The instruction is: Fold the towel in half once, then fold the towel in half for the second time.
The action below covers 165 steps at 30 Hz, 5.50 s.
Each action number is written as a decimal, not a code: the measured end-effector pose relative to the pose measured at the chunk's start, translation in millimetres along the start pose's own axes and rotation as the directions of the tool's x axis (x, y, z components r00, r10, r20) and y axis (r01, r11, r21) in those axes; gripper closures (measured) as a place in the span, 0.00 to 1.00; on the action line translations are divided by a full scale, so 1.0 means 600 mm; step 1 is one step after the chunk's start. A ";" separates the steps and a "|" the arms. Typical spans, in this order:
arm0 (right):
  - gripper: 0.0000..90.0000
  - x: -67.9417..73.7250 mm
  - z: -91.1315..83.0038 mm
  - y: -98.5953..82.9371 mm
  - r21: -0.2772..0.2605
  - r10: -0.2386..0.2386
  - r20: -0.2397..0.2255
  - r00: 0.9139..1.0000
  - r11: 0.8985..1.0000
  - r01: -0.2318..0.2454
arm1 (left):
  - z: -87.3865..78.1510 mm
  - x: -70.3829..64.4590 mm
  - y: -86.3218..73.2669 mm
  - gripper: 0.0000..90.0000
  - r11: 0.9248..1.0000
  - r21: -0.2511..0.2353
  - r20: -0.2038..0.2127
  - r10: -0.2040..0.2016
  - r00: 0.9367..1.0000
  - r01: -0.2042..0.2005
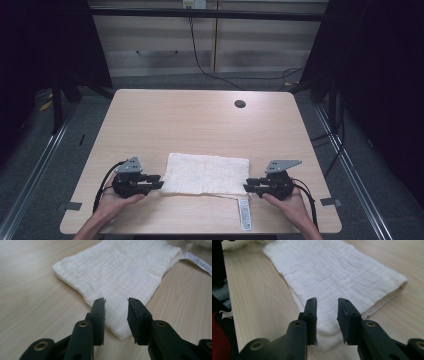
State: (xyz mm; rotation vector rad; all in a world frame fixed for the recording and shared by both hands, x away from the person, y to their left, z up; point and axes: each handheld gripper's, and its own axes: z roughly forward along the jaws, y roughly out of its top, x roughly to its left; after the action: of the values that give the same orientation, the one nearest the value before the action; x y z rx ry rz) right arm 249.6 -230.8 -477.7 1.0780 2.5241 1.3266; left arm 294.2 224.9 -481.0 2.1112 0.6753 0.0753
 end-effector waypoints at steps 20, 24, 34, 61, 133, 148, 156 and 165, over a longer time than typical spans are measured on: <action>0.82 -0.068 0.092 0.066 0.062 0.018 0.068 0.998 0.998 -0.022 | 0.108 0.047 0.058 0.72 0.996 0.086 -0.056 -0.010 0.998 0.015; 0.82 -0.074 0.101 0.055 0.089 0.024 0.077 0.997 0.996 -0.031 | 0.104 0.046 0.051 0.74 0.995 0.095 -0.061 0.003 0.998 0.002; 0.77 -0.079 0.083 0.046 0.077 0.041 0.103 0.994 0.996 -0.049 | 0.080 0.026 0.027 0.75 0.995 0.098 -0.058 0.022 0.998 -0.017; 0.81 -0.114 0.111 0.069 0.072 0.048 0.134 0.990 0.996 -0.058 | 0.067 0.034 0.014 0.75 0.997 0.075 -0.048 0.007 0.999 -0.003; 0.97 -0.101 0.083 0.085 -0.049 0.057 0.092 0.994 0.997 -0.052 | 0.064 0.093 0.048 0.95 0.998 0.056 -0.057 -0.016 0.998 0.019; 0.97 -0.082 0.055 0.101 -0.110 0.010 0.075 0.997 0.994 -0.001 | 0.055 0.096 0.052 0.95 0.998 0.004 -0.039 -0.064 0.997 0.064; 0.97 -0.074 0.046 0.113 -0.123 -0.019 0.079 0.997 0.992 0.029 | 0.040 0.096 0.066 0.95 0.992 -0.074 -0.037 -0.102 0.994 0.099; 0.97 -0.076 0.034 0.126 -0.139 -0.024 0.094 0.995 0.990 0.037 | 0.041 0.096 0.082 0.95 0.993 -0.089 -0.069 -0.089 0.994 0.083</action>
State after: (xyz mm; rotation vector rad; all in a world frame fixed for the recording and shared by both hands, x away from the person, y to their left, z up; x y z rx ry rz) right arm 332.5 -216.9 -443.9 1.0428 2.3335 1.3895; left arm 371.6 212.7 -468.9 2.0018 0.7923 0.1325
